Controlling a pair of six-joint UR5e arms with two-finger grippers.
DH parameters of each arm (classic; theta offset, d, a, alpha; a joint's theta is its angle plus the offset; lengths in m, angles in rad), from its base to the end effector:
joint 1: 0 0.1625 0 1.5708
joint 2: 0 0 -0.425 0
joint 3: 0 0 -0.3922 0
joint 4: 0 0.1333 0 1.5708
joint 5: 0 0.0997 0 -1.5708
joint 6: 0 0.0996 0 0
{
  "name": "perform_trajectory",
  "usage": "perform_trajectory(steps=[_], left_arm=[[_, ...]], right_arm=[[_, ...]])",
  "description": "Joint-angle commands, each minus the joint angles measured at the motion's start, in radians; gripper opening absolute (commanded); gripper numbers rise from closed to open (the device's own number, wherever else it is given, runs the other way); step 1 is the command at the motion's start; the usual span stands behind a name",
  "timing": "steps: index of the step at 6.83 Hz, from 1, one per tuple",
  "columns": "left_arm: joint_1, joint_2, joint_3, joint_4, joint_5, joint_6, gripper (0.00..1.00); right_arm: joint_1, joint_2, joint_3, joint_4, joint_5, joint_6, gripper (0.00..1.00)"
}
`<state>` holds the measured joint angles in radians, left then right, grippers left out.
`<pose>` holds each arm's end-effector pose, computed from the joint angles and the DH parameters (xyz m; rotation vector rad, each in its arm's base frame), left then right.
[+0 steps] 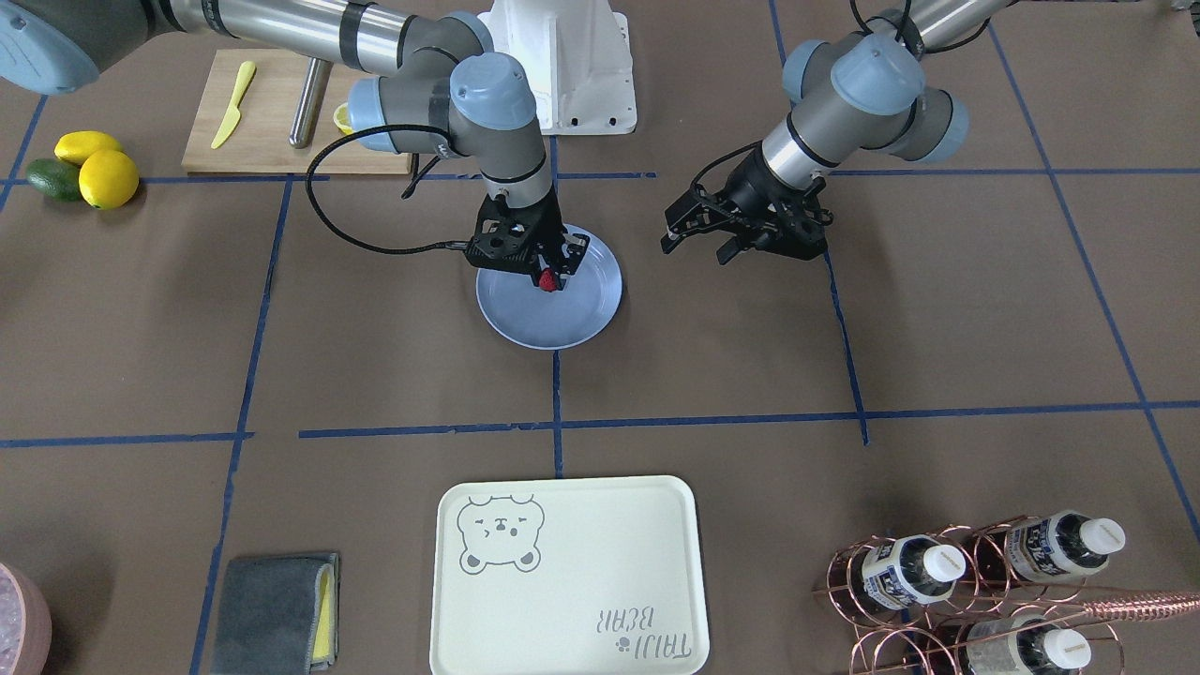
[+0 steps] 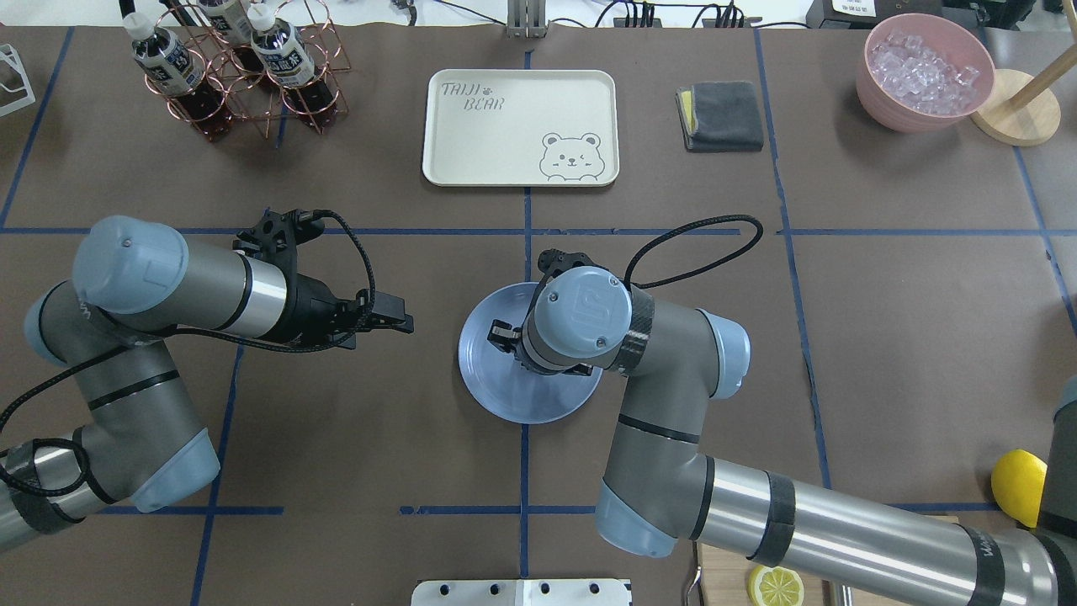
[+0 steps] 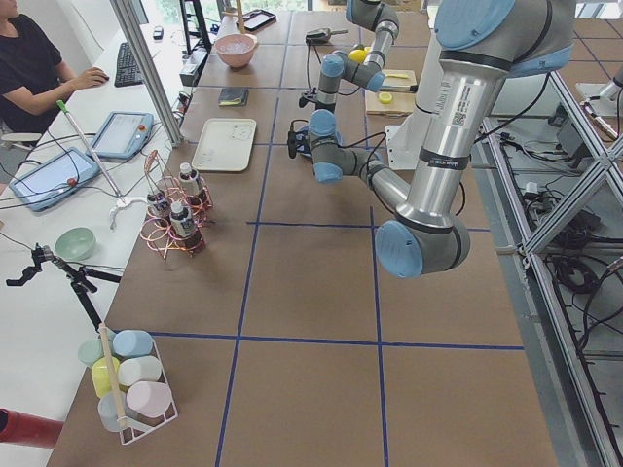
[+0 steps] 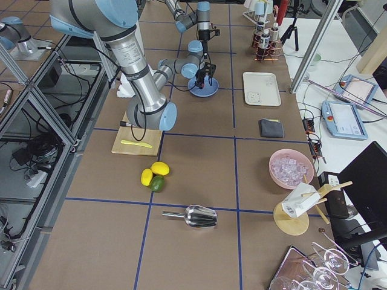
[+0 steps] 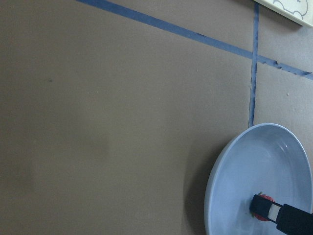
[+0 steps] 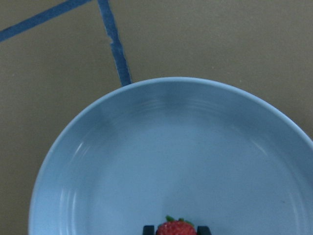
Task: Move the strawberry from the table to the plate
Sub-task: 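Release the strawberry onto the plate with the right gripper while the left releases the plate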
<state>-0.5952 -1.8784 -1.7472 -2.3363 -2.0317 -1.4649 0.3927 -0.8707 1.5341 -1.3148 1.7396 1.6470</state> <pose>0.4403 -0.4056 0.3186 0.0463 1.2843 -0.1323 -0.6218 -0.3837 0.2263 -0.0103 -0.9356 0.3569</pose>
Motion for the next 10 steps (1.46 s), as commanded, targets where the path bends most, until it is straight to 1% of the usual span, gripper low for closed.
perform_trajectory(steps=[1,2,3,4,5,6,7,8,9,10], left_arm=[[0.0,0.001,0.0,0.0,0.001,0.0,0.99],[0.0,-0.001,0.0,0.0,0.001,0.0,0.99],[-0.002,0.001,-0.002,0.0,-0.001,0.002,0.99],[-0.008,0.011,-0.002,0.0,-0.002,0.006,0.99],[-0.009,0.019,0.002,0.003,-0.005,0.046,0.99],[-0.046,0.083,-0.02,0.008,-0.005,0.139,0.99],[-0.087,0.15,-0.053,0.008,-0.007,0.212,0.99],[-0.145,0.227,-0.096,0.008,-0.01,0.321,0.99],[-0.231,0.298,-0.11,0.008,-0.028,0.456,0.99],[-0.327,0.365,-0.117,0.008,-0.103,0.607,0.99]], right_arm=[[0.0,-0.001,-0.005,-0.001,0.0,-0.001,0.99],[0.003,0.001,-0.003,0.002,0.0,-0.003,1.0],[0.024,-0.001,0.018,0.0,0.014,-0.004,1.0],[0.07,-0.055,0.112,-0.001,0.059,-0.007,1.0],[0.131,-0.15,0.221,0.0,0.148,-0.016,1.0],[0.238,-0.239,0.327,0.0,0.266,-0.022,1.0],[0.355,-0.339,0.404,0.003,0.393,-0.085,1.0],[0.467,-0.454,0.444,0.003,0.497,-0.23,1.0],[0.577,-0.57,0.448,0.003,0.579,-0.444,1.0],[0.688,-0.667,0.433,-0.003,0.595,-0.675,1.0]])
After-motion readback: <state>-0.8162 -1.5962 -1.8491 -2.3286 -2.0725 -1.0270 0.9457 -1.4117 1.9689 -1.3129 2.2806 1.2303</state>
